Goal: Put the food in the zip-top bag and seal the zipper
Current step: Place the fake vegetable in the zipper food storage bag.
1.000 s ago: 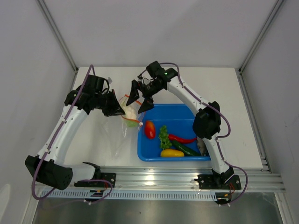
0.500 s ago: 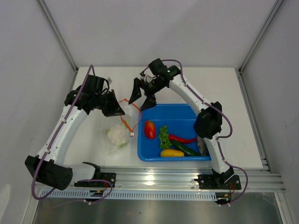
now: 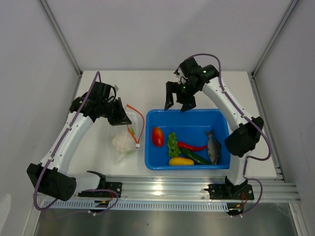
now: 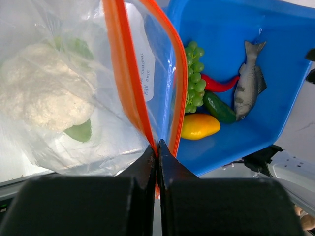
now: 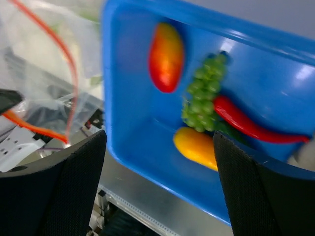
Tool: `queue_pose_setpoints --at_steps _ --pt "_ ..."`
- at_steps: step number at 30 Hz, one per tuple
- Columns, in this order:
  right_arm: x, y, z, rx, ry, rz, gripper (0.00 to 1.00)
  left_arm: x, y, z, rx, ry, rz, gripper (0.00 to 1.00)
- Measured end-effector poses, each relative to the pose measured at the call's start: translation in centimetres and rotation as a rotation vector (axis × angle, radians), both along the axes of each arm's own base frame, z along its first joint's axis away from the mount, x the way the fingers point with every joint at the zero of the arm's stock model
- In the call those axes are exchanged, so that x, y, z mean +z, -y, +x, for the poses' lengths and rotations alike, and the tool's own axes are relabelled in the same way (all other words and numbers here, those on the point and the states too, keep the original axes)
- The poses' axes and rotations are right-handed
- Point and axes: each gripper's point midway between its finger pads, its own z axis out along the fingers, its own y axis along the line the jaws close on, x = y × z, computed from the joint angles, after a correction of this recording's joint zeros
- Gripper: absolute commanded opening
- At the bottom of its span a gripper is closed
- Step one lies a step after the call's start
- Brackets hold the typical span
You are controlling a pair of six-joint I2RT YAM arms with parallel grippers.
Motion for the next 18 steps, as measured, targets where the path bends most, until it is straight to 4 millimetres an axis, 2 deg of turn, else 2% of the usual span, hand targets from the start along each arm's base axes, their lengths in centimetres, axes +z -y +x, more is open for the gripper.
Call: queue_pose_setpoints --at_steps 5,8,12,18 --pt "-2.3 7.4 -0.7 -0.157 -0.037 -0.105 0.87 -0.6 -0.1 -0.2 -0.001 -0.014 0.005 0.01" --pt "-4.1 11.0 -1.3 -0.238 -0.061 -0.191 0.86 -0.7 -0.1 -0.2 -0.003 -0.012 0.006 0.01" --pt "-6.3 13.5 -3.5 -0.264 -0.084 -0.314 0.86 -0.7 0.1 0.1 -0.008 0.001 0.002 0.01" --pt "-8.7 16.7 -5.7 -0.299 -0.106 -0.470 0.85 -0.8 0.1 0.2 -0.018 0.009 0.002 0.01"
